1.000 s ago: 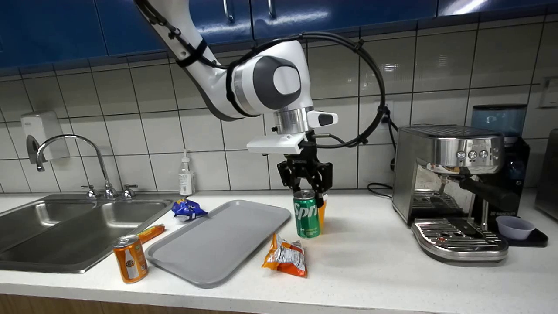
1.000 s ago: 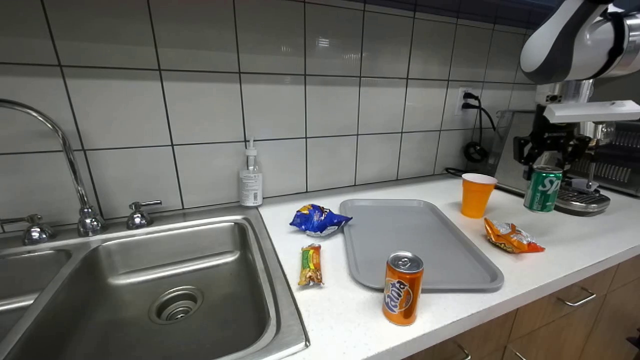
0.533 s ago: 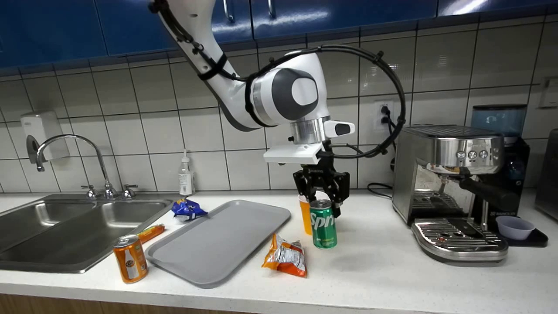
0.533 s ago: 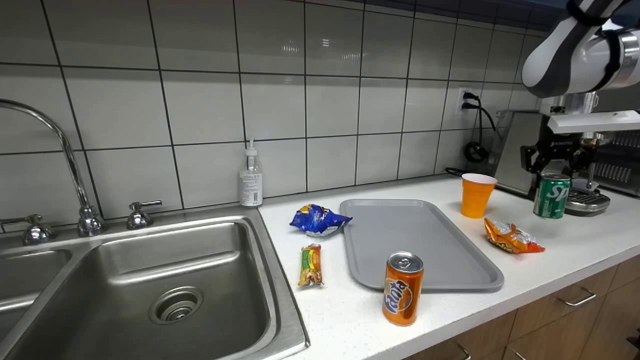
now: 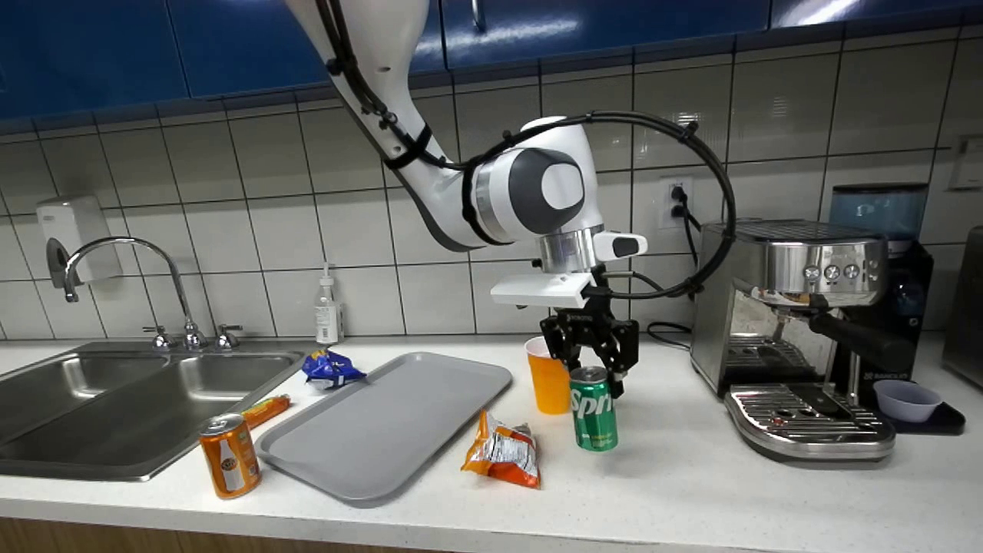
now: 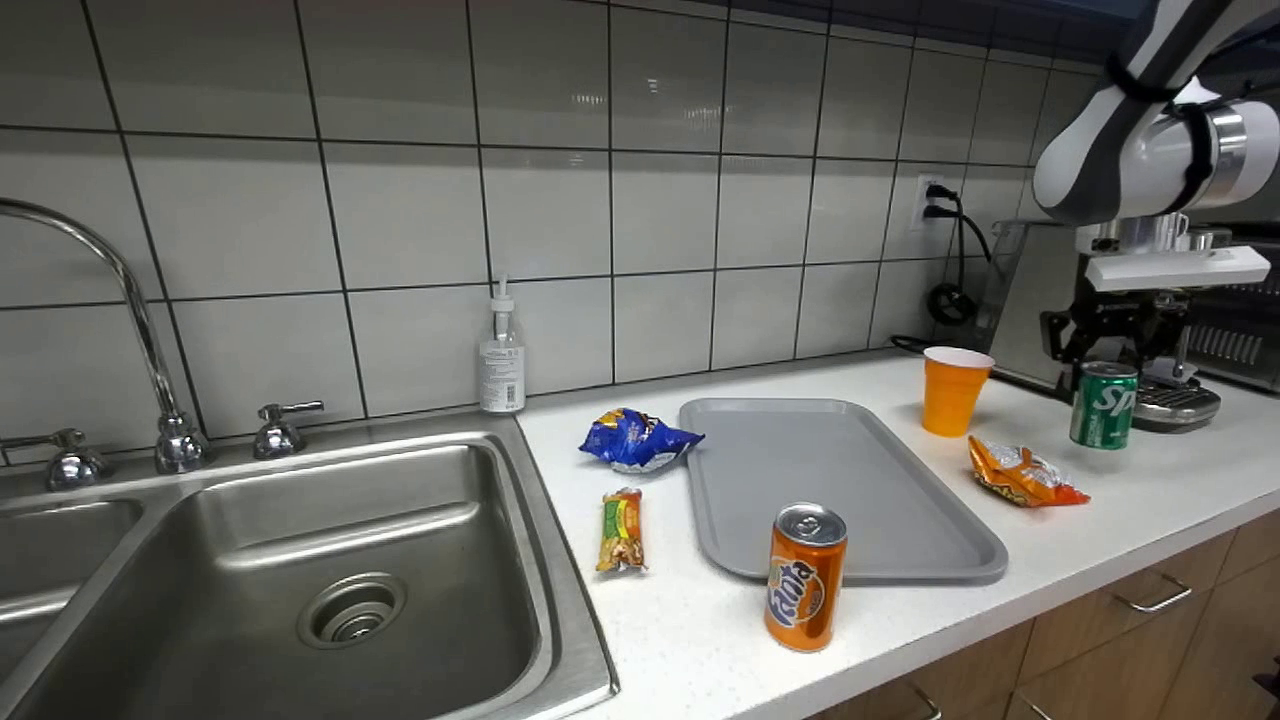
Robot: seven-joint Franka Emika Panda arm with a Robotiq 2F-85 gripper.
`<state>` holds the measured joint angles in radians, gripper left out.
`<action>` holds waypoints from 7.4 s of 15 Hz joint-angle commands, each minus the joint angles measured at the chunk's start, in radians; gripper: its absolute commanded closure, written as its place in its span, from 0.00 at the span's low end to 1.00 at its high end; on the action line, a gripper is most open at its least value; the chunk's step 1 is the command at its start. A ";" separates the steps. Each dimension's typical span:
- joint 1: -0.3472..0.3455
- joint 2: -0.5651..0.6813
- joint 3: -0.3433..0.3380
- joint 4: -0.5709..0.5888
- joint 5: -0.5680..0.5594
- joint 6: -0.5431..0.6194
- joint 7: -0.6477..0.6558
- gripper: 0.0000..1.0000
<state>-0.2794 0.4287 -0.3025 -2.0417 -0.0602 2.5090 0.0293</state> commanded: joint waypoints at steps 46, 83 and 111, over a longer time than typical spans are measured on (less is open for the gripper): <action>0.025 0.101 0.090 0.261 0.061 -0.059 0.048 0.00; 0.025 0.082 0.105 0.244 0.132 -0.101 0.055 0.99; 0.231 -0.023 0.171 0.026 0.111 -0.013 0.201 0.99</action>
<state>-0.0523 0.3774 -0.1379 -2.0360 0.0583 2.4900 0.1988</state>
